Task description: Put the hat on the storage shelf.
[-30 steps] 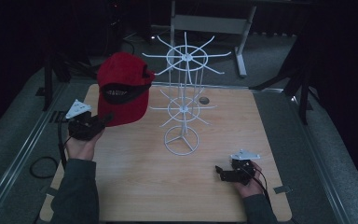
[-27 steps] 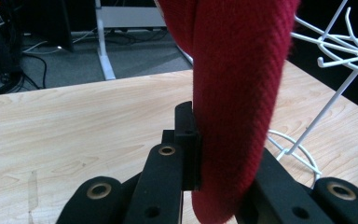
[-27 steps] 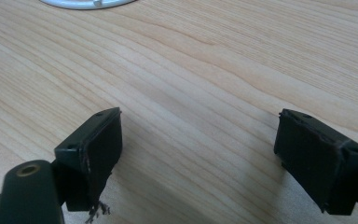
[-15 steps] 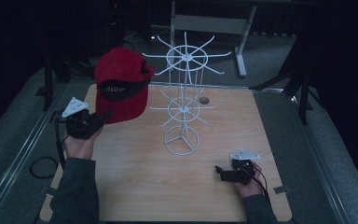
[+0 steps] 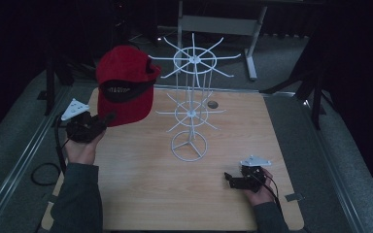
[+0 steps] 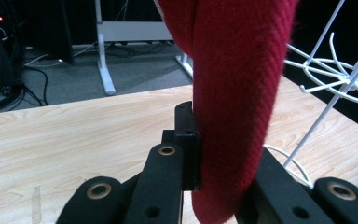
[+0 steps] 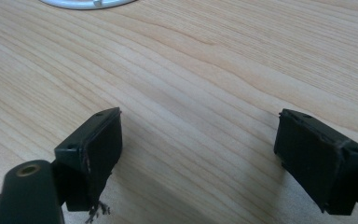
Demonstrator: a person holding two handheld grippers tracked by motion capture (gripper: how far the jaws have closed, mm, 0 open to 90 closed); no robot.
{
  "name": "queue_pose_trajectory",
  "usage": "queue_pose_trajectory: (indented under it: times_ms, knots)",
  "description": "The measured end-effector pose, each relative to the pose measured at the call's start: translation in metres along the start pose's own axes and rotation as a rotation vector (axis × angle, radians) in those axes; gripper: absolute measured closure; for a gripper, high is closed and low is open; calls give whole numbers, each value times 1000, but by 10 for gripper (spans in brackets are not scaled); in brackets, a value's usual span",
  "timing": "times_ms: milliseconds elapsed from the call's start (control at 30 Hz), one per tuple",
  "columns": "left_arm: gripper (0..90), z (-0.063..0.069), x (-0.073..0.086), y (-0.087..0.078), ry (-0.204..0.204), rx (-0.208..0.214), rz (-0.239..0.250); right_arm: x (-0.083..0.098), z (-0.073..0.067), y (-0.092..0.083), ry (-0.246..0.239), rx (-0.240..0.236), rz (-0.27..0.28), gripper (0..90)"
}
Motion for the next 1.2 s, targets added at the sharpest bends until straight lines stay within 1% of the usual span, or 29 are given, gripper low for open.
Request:
queue_pose_trajectory:
  times_ms: [167,567,733,1200]
  knots:
    - [861,0,-2,-1,0,1,1,0,0,0,1,0,-1,150]
    - [861,0,-10,-5,-10,-8,33,0,0,0,2,0,0,150]
    - [861,1,-14,-7,4,-17,39,0,0,0,2,0,0,150]
    - [860,4,-22,-10,16,-31,66,0,0,0,1,0,0,150]
Point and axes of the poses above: each handheld gripper's, and its own axes: y roughly forward along the jaws, x roughly out of its underside, z roughly to its right, the point moved 1 cm from there along y, roughly forward along the jaws, and after that the axes turned 10 degrees about z, right-handed, at the moved point
